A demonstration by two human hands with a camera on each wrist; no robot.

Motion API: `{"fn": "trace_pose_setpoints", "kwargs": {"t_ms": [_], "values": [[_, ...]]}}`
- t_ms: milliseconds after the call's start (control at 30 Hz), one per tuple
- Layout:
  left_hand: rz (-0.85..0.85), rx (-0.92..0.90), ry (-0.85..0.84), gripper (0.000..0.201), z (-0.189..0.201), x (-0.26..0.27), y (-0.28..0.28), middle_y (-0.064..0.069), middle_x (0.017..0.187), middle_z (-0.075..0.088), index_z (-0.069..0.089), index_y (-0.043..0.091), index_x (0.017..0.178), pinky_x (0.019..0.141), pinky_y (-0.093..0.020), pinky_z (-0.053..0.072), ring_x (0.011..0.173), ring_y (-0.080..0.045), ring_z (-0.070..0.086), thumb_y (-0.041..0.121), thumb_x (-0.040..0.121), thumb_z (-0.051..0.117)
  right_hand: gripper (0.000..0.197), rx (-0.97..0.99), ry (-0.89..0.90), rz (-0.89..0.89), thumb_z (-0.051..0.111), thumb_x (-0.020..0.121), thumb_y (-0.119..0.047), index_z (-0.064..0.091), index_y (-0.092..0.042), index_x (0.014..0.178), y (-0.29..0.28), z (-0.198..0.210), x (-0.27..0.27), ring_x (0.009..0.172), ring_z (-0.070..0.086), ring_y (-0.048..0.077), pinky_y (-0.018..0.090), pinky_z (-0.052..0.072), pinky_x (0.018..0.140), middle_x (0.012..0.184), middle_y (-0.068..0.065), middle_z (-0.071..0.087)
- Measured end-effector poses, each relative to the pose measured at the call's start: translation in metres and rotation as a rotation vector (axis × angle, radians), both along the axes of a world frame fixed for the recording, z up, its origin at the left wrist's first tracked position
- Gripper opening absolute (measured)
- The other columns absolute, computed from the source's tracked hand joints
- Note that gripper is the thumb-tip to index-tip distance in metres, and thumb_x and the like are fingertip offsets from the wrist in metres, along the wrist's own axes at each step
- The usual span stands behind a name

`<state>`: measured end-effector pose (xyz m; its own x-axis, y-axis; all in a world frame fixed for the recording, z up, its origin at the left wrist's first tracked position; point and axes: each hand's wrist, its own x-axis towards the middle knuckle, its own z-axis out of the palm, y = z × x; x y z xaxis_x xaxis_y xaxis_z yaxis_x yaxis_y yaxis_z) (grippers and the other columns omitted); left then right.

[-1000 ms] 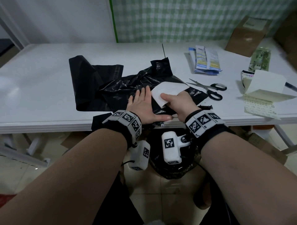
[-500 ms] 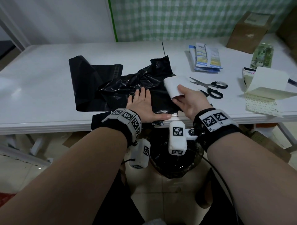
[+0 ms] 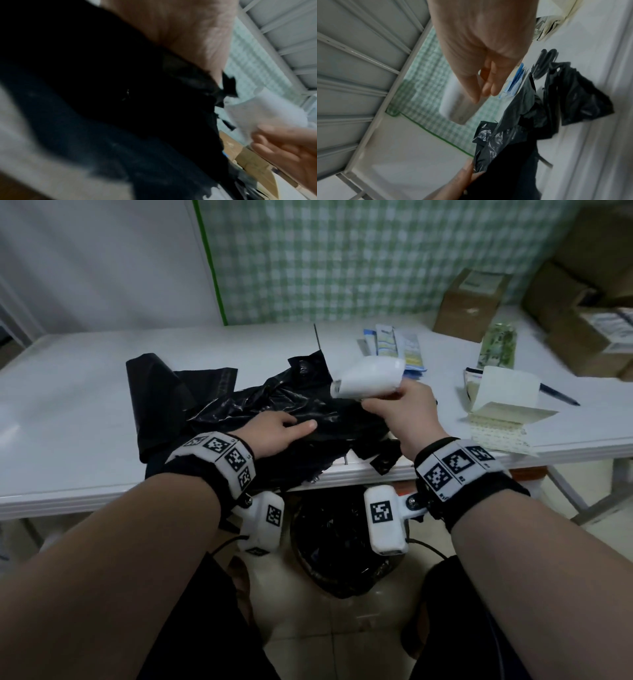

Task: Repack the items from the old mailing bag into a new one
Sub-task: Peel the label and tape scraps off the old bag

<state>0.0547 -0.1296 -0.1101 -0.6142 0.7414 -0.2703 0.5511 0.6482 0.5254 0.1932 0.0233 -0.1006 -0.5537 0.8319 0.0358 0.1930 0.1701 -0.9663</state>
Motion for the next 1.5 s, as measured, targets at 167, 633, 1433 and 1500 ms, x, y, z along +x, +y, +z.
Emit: {"fn": "trace_pose_setpoints", "kwargs": {"t_ms": [167, 633, 1433, 1500], "values": [[-0.026, 0.015, 0.105, 0.045, 0.030, 0.007, 0.007, -0.005, 0.128, 0.058, 0.060, 0.015, 0.123, 0.095, -0.022, 0.035, 0.119, -0.020, 0.052, 0.042, 0.088, 0.056, 0.016, -0.130, 0.112, 0.069, 0.068, 0.078, -0.026, 0.065, -0.012, 0.071, -0.002, 0.011, 0.004, 0.074, 0.056, 0.012, 0.029, 0.049, 0.082, 0.073, -0.003, 0.059], [-0.139, 0.119, 0.100, 0.033, 0.043, 0.045, 0.038, -0.004, 0.120, 0.063, 0.062, 0.012, 0.120, 0.090, -0.020, 0.038, 0.112, -0.018, 0.056, 0.026, 0.091, 0.055, 0.036, -0.467, 0.282, -0.226, 0.050, 0.091, -0.048, 0.055, -0.015, 0.103, 0.051, 0.024, 0.054, 0.105, 0.061, 0.018, 0.030, 0.052, 0.090, 0.116, 0.007, 0.060], [-0.186, 0.102, 0.077, 0.029, 0.027, 0.056, 0.067, -0.007, 0.115, 0.066, 0.066, 0.010, 0.114, 0.097, -0.025, 0.041, 0.110, -0.020, 0.058, 0.023, 0.090, 0.055, 0.036, -0.032, -0.310, -0.113, 0.053, 0.078, 0.010, 0.062, -0.022, 0.064, 0.106, -0.023, 0.080, 0.087, 0.057, 0.018, 0.027, 0.045, 0.078, 0.073, -0.003, 0.061], [-0.188, 0.099, 0.082, 0.030, 0.026, 0.056, 0.069, -0.007, 0.116, 0.066, 0.066, 0.010, 0.115, 0.096, -0.023, 0.040, 0.111, -0.019, 0.058, 0.023, 0.090, 0.055, 0.036, -0.002, -0.354, -0.073, 0.052, 0.077, 0.011, 0.061, -0.022, 0.065, 0.104, -0.024, 0.081, 0.087, 0.057, 0.018, 0.028, 0.047, 0.078, 0.074, -0.004, 0.060]]}}
